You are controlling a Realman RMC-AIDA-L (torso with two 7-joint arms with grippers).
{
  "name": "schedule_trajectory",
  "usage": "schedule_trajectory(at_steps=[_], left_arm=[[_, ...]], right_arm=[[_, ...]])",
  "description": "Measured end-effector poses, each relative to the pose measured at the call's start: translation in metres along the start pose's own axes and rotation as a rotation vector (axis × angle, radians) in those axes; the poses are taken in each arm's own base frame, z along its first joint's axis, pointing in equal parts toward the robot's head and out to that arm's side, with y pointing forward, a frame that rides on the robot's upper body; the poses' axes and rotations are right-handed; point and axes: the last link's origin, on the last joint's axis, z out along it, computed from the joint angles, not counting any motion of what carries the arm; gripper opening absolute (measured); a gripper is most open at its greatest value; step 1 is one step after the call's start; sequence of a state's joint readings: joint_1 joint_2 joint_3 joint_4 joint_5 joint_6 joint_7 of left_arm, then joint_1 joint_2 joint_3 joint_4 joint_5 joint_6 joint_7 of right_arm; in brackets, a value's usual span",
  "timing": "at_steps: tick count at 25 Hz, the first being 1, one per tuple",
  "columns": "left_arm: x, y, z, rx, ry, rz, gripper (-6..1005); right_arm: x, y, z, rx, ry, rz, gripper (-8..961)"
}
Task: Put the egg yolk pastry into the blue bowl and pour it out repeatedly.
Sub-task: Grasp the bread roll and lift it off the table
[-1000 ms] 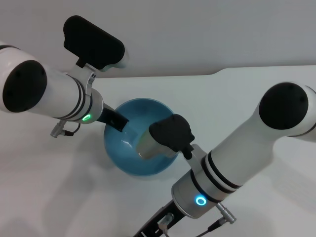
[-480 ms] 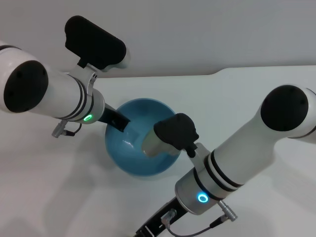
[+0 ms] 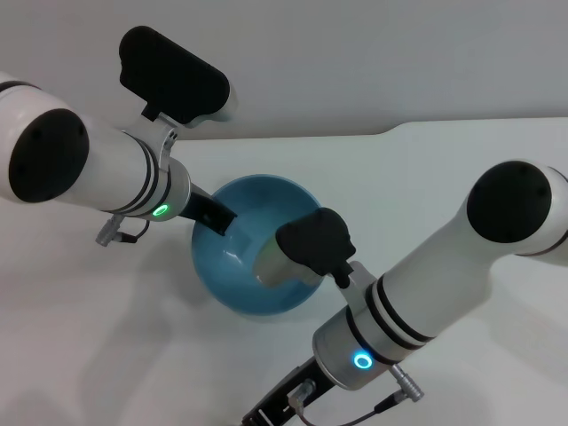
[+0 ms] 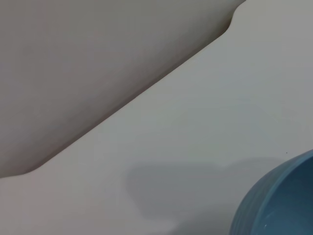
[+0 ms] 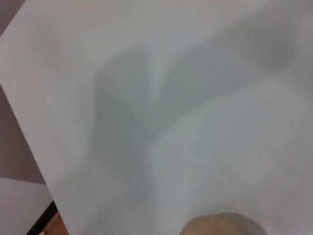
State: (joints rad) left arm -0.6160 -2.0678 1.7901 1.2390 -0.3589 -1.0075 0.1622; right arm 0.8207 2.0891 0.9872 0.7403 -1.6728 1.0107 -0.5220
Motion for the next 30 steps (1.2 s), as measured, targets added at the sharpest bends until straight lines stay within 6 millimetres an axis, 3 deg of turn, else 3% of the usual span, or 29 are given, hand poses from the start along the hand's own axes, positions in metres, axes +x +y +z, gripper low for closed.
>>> schedule_trajectory(at_steps=[12, 16, 30], left_arm=[[-0.0003, 0.0009, 0.0002, -0.001, 0.000, 0.003, -1], [-0.0005, 0.0013, 0.0003, -0.002, -0.002, 0.003, -1], [-0.0011, 0.0022, 0.0004, -0.004, -0.008, 0.005, -2]], right_arm=[[-0.0018, 0.0022, 0.0030, -0.016, -0.015, 0.008, 464], [0.0017, -0.0026, 0.0042, -0.046, -0.043, 0.084, 462], [0.0045, 0.0018, 0.0064, -0.071, -0.027, 0.089, 320]])
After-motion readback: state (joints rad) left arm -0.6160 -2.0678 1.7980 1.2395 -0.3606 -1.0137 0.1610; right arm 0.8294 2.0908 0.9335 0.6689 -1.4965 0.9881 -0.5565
